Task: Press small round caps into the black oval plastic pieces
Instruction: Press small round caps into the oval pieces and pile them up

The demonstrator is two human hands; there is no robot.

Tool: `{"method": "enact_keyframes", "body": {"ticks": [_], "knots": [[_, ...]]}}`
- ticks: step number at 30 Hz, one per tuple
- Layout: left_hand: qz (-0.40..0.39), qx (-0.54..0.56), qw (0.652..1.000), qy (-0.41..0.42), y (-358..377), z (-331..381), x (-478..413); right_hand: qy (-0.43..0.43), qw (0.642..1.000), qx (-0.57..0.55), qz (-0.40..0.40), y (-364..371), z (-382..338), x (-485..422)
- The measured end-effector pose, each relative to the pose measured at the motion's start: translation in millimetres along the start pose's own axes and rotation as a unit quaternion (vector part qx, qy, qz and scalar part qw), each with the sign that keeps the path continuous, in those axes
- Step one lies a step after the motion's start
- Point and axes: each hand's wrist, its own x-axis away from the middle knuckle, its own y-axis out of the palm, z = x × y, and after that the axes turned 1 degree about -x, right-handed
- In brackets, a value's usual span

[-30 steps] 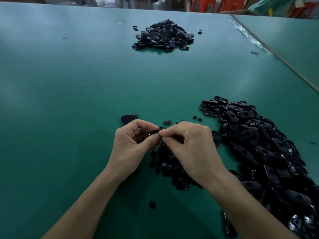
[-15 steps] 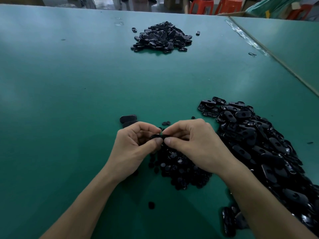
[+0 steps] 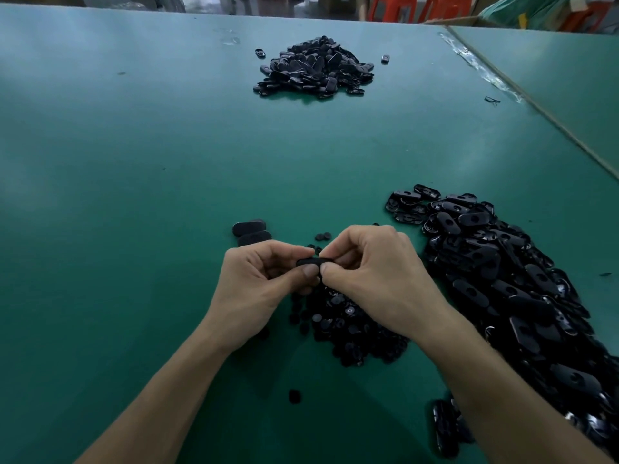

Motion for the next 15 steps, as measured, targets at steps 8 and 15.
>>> {"method": "enact_keyframes", "body": {"ticks": [8,15], "knots": [[0.015,0.009,1.0,0.01,1,1,2,-0.006,0.999,-0.025,-0.019,-6,-1,2],[0.023,-0.033,0.999,0.035,1,-2,1,0.0,0.998,-0.026,-0.061,-13,7,2]]}}
